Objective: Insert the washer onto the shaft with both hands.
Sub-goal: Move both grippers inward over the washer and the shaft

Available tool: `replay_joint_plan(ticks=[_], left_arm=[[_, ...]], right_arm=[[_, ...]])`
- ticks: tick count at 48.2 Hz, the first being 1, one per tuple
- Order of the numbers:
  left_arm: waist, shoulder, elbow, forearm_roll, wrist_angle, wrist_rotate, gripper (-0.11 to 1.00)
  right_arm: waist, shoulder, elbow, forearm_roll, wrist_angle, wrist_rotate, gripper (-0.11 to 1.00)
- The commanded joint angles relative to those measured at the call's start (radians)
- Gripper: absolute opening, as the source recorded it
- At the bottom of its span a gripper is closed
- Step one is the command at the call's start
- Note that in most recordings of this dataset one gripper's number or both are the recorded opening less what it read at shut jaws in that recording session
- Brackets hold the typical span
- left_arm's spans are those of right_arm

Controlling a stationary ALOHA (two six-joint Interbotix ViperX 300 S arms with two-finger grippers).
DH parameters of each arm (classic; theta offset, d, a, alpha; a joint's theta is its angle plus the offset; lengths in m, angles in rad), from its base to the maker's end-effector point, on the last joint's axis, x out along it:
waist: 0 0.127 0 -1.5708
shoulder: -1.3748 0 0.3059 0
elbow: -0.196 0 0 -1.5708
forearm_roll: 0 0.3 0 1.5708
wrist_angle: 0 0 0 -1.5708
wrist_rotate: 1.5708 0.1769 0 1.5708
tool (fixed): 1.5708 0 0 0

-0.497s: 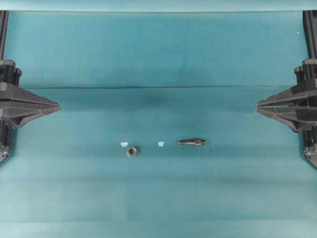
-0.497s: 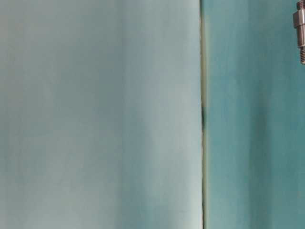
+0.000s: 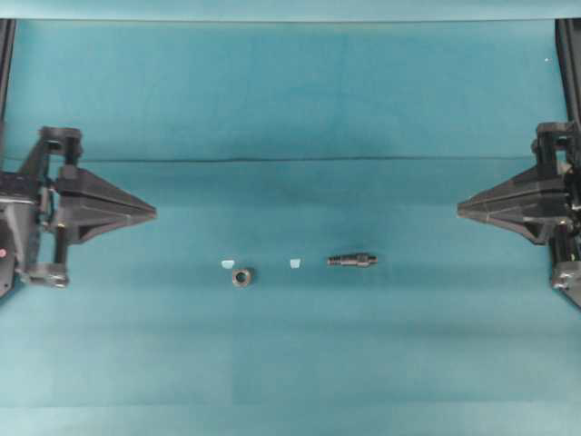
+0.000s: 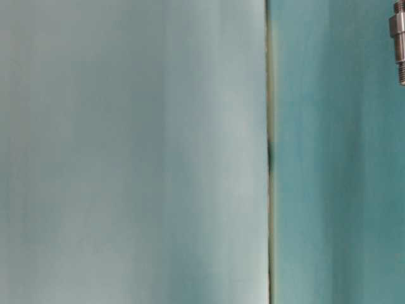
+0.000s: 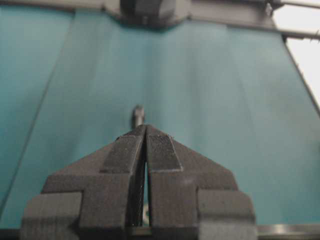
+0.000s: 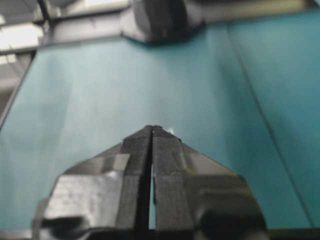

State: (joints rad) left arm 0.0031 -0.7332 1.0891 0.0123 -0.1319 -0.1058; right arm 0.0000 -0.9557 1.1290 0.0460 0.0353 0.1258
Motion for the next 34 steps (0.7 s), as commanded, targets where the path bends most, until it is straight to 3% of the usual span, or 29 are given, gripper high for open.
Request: replay_joint_plan(ticks=[1,12,34], left_arm=[[0.003,0.017,-0.048,0.003,0.069,-0.003,0.02],[-0.008,0.087,-0.143,0.006,0.278,0.005,0.02],[-0.015,0.318,-0.353,0.006,0.485,0.023,0.02]], right_arm=[[-0.002,0.018,-0.051,0.003,0.071,0.015,-0.10],[-0.002,0.112,-0.132,0.002,0.224,0.014,-0.10],[-0.005,0.387,-0.268,-0.029,0.370,0.009,-0.10]])
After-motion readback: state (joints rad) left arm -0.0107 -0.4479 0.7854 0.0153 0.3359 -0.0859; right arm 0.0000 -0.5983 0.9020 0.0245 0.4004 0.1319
